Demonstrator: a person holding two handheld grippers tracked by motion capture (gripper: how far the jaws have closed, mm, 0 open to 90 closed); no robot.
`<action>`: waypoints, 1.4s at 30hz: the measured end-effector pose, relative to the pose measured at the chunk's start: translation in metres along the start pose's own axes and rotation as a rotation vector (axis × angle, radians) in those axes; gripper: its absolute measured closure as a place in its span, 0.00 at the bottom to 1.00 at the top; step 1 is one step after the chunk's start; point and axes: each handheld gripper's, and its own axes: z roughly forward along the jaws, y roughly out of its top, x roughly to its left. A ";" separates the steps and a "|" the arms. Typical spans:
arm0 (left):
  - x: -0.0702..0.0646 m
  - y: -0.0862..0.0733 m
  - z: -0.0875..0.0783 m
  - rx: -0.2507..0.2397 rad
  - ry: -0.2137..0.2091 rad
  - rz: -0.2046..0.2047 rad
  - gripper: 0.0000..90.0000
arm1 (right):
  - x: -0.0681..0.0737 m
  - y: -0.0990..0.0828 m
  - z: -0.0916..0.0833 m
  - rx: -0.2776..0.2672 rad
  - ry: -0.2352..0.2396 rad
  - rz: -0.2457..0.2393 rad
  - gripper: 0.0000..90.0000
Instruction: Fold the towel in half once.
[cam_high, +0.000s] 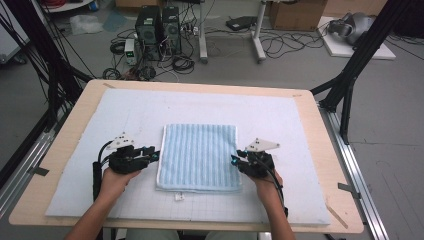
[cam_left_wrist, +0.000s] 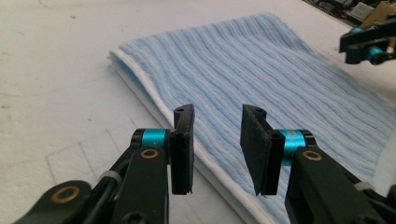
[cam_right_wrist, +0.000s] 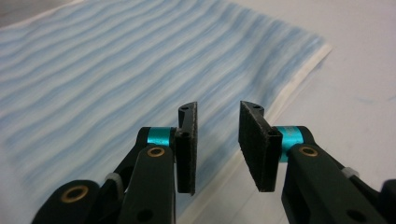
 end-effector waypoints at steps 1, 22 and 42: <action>0.002 0.001 0.001 -0.002 0.001 0.004 0.71 | -0.005 0.004 0.007 -0.004 -0.008 0.016 0.75; 0.019 0.005 -0.004 -0.081 0.003 0.021 0.54 | -0.042 0.023 0.033 0.038 -0.099 0.099 0.54; 0.024 0.007 -0.020 -0.143 0.018 0.012 0.22 | -0.024 -0.007 -0.023 -0.067 -0.121 0.089 0.14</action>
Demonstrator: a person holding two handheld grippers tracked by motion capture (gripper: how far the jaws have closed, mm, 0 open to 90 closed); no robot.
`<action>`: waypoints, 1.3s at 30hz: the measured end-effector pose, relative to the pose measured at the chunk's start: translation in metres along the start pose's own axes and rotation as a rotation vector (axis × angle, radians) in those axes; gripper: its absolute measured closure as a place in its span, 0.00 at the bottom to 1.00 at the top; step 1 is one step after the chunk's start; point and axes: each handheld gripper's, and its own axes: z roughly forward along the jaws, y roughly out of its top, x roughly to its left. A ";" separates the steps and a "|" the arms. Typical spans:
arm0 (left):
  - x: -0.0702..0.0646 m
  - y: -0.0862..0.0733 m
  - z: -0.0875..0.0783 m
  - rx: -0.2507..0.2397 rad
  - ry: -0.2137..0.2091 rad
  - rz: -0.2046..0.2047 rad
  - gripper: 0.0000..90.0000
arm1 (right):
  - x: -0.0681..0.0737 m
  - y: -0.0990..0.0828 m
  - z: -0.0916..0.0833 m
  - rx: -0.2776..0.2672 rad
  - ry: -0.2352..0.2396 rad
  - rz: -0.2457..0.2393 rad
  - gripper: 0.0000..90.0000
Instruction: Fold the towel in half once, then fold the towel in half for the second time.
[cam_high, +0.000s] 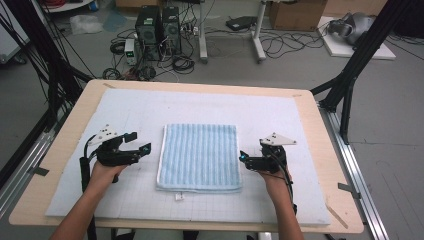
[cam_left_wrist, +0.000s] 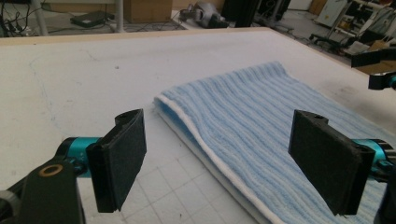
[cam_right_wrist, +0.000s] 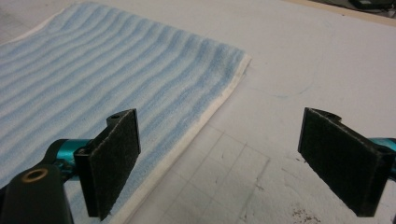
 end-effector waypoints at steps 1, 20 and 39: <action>0.000 0.000 0.001 0.000 -0.005 -0.003 0.22 | 0.000 0.000 0.001 -0.003 0.000 -0.005 0.14; 0.000 -0.002 0.007 0.011 0.012 -0.012 0.23 | 0.000 -0.002 -0.001 0.009 -0.020 -0.005 0.14; 0.018 0.035 0.042 0.050 0.013 -0.060 0.22 | 0.001 -0.002 -0.003 0.004 0.001 -0.009 0.14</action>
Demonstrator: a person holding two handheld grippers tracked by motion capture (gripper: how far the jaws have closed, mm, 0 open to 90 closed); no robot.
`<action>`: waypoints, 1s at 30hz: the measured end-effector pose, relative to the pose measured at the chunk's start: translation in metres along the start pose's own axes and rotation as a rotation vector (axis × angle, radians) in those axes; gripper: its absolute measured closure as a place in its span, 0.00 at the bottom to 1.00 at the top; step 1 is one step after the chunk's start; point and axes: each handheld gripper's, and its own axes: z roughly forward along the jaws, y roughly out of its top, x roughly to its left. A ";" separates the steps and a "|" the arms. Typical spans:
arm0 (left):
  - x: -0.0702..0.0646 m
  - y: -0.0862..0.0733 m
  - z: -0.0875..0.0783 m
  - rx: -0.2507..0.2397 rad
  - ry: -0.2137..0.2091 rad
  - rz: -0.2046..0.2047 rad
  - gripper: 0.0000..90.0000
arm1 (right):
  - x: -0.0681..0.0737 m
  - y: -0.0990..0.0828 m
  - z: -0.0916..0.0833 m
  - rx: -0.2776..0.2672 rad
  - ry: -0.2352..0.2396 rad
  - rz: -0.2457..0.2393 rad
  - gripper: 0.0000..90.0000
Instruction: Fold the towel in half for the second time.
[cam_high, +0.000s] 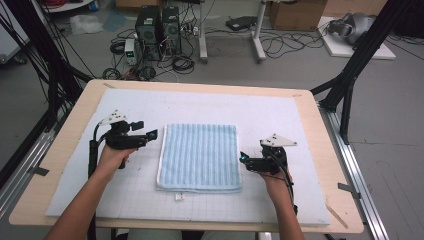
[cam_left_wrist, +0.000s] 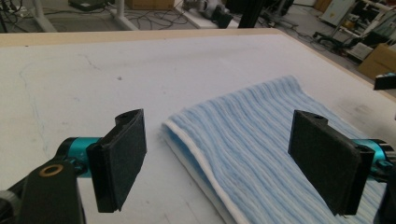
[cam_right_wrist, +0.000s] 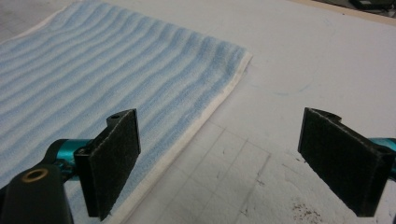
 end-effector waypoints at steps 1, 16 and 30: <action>0.000 0.003 0.004 0.005 0.013 0.004 0.22 | 0.000 0.000 0.000 0.001 -0.001 -0.003 0.14; 0.021 -0.002 0.072 0.162 0.111 0.041 0.41 | 0.002 -0.002 0.003 0.016 0.016 0.008 0.14; 0.010 -0.010 0.095 0.260 0.153 0.162 0.55 | 0.002 -0.003 0.005 0.025 0.019 0.010 0.14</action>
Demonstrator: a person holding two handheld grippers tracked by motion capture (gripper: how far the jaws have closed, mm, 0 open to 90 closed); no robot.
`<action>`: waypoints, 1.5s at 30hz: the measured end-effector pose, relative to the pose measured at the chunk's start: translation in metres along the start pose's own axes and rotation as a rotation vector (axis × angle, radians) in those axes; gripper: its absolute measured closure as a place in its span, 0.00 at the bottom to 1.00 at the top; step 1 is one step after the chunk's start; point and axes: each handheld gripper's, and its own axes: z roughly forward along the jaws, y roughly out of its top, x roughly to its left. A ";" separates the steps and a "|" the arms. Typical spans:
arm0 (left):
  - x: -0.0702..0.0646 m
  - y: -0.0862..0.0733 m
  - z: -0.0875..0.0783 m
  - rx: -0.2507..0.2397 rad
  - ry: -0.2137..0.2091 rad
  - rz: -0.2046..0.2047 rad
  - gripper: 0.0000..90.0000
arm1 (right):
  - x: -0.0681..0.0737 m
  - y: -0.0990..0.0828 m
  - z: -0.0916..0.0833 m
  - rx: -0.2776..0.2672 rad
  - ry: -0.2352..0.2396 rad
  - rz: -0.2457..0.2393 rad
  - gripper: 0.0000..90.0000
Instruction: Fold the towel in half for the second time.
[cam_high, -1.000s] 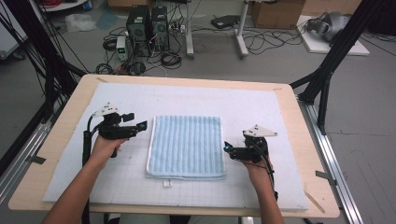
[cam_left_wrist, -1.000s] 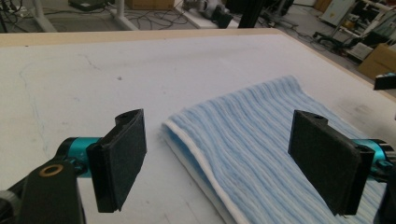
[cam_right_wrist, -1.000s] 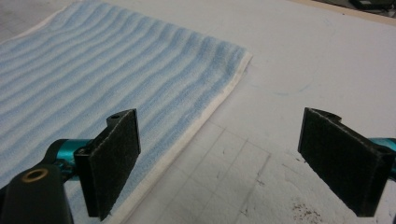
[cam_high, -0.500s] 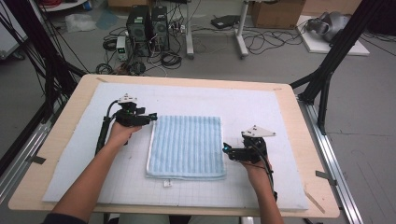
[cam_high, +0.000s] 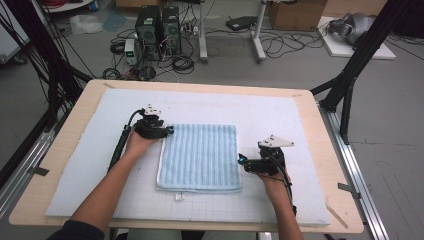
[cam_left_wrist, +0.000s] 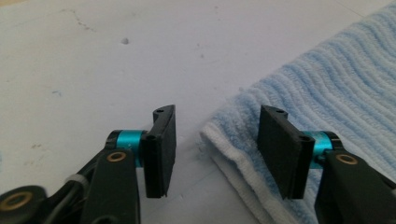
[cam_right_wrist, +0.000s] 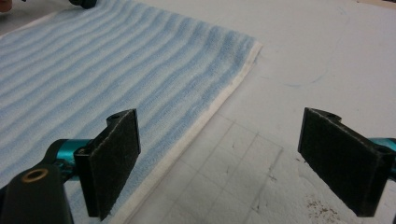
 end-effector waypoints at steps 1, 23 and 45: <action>0.000 0.000 0.000 0.000 -0.005 0.005 0.57 | 0.000 0.000 0.000 0.000 0.000 -0.001 0.14; -0.002 -0.001 0.000 -0.008 -0.078 0.013 0.93 | -0.014 0.034 0.054 0.111 0.064 -0.027 0.13; 0.000 -0.002 -0.001 -0.004 -0.090 -0.027 0.94 | -0.033 0.066 0.117 0.223 0.081 -0.023 0.69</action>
